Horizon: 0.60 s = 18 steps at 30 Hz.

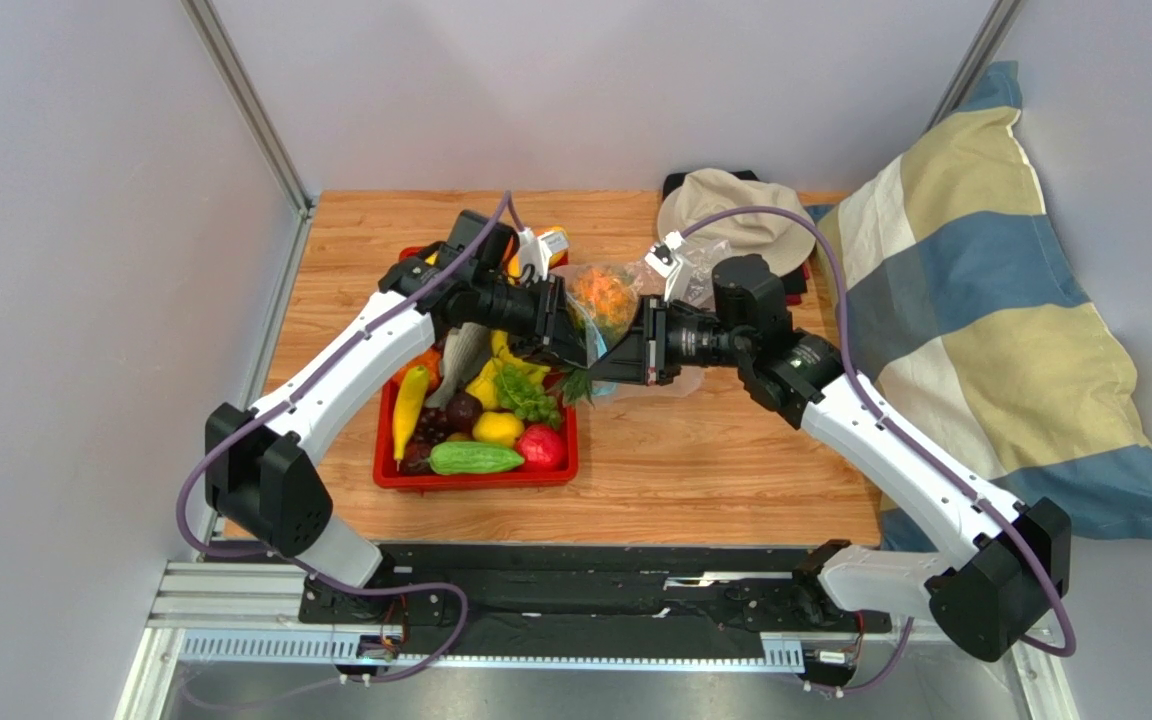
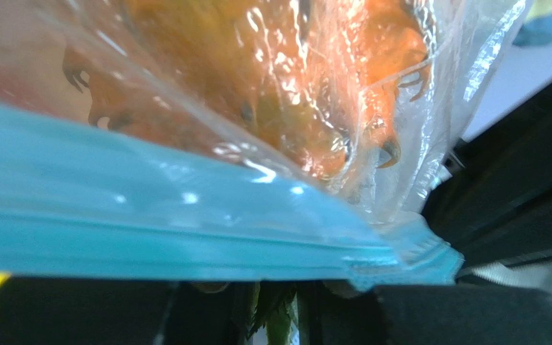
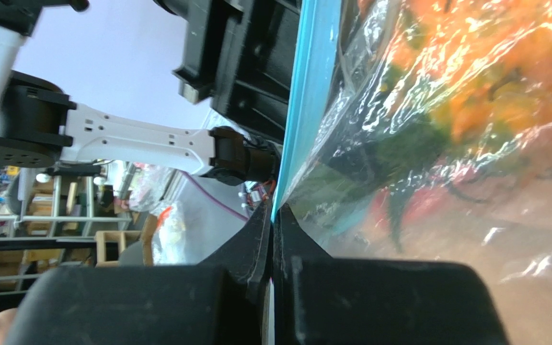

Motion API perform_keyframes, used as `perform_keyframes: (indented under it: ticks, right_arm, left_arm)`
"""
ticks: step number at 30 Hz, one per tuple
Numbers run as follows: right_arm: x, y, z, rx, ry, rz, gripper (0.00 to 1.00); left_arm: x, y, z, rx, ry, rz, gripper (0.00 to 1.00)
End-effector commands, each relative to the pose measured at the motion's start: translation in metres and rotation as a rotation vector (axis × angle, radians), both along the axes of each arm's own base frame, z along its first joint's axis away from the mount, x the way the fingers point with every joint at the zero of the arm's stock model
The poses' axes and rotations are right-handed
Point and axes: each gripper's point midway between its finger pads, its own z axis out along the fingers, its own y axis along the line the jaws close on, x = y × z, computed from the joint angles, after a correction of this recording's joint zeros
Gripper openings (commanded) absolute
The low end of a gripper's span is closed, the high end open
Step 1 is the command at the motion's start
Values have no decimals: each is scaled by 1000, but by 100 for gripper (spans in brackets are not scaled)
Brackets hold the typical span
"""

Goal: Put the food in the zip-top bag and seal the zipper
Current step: Place the fake fruit in the zipper food storage bag.

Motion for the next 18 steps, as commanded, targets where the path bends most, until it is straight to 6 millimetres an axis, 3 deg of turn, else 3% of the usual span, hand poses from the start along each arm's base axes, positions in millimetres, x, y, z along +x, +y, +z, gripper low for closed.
perform_keyframes:
  ticks: [1,6,7,8,10,12,13,14,15,17,18]
  right_arm:
    - [-16,9,37,150,25,84,0]
    - [-8,10,39,195,123,91,0]
    - [-6,7,38,204,150,85,0]
    - [0,1,34,218,170,80,0]
    - [7,-4,31,258,272,65,0]
    - [12,-13,30,335,277,91,0]
    - [14,-14,27,354,337,84,0]
    - [15,-16,31,380,303,105,0]
    - [14,-15,27,383,304,116,0]
    - [13,-15,23,381,302,145,0]
    - [13,-14,22,384,302,156,0]
  left_arm:
    - [30,9,37,42,-283,195,30]
    - [18,7,45,160,-407,131,34]
    - [21,11,38,211,-420,128,38]
    - [18,12,35,232,-415,119,55]
    - [11,19,26,278,-401,79,61]
    - [8,31,15,312,-382,84,77]
    - [1,34,23,266,-381,94,81]
    - [4,33,28,216,-401,107,82]
    - [2,40,18,217,-376,122,82]
    - [8,54,26,187,-401,183,80]
    - [7,60,19,199,-392,195,79]
